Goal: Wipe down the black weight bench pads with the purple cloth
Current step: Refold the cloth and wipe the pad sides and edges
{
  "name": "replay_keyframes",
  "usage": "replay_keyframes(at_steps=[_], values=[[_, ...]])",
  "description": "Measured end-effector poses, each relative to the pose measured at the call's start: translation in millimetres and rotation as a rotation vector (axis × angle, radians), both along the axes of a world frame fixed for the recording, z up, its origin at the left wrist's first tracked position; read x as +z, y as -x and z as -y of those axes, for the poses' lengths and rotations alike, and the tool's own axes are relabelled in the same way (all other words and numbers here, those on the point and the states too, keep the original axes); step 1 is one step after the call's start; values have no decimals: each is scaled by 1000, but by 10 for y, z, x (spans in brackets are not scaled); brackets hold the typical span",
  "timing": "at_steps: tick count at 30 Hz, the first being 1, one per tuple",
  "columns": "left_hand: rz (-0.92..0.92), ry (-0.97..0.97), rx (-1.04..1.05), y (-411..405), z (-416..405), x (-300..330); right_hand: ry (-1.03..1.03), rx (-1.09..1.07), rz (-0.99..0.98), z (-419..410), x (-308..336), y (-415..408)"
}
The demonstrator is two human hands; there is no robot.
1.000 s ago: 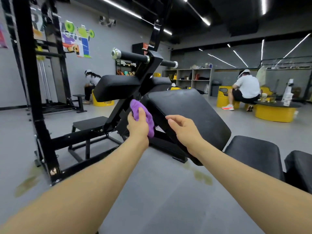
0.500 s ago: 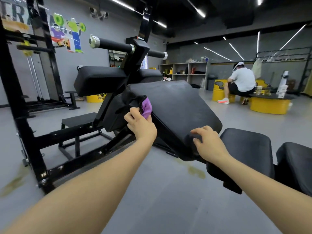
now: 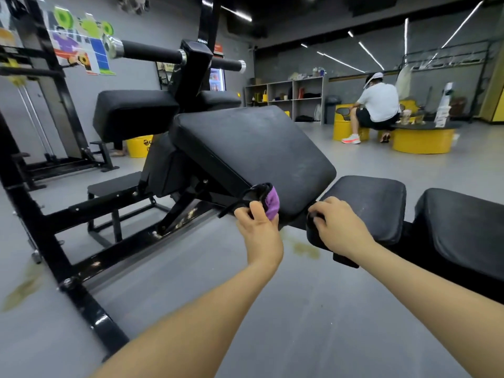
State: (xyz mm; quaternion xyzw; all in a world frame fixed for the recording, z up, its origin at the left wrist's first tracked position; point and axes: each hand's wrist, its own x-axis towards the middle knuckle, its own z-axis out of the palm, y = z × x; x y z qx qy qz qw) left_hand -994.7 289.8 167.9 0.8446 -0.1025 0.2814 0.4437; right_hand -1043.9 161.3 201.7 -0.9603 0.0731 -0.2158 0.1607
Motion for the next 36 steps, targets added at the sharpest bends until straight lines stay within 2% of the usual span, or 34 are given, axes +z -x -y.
replay_keyframes(at_steps=[7, 9, 12, 14, 17, 23, 26, 28, 32, 36], values=[[-20, -119, -227, 116, -215, -86, 79, -36, -76, -73, 76, 30], [19, -15, -148, 54, -344, 106, 124, -75, -92, -144, 92, -12], [13, 199, 85, -145, -513, 482, 186, -118, -83, -199, 87, -53], [6, 249, 90, -206, -555, 552, 187, -120, -79, -187, 86, -54], [30, 262, -4, -52, -429, 328, 172, -89, -70, -143, 72, -42], [28, 12, -172, 51, -270, -131, 80, -43, -40, -76, 31, 4], [14, -242, -243, 100, -355, -220, -20, -37, -8, -63, 51, 54], [22, -325, -228, 147, -430, -194, -54, -37, 2, -95, 65, 101], [181, -384, -92, 196, -363, -19, -82, -30, 39, -173, 61, 206], [323, -746, -81, 179, -163, -28, -54, -53, 42, -122, 58, 353]])
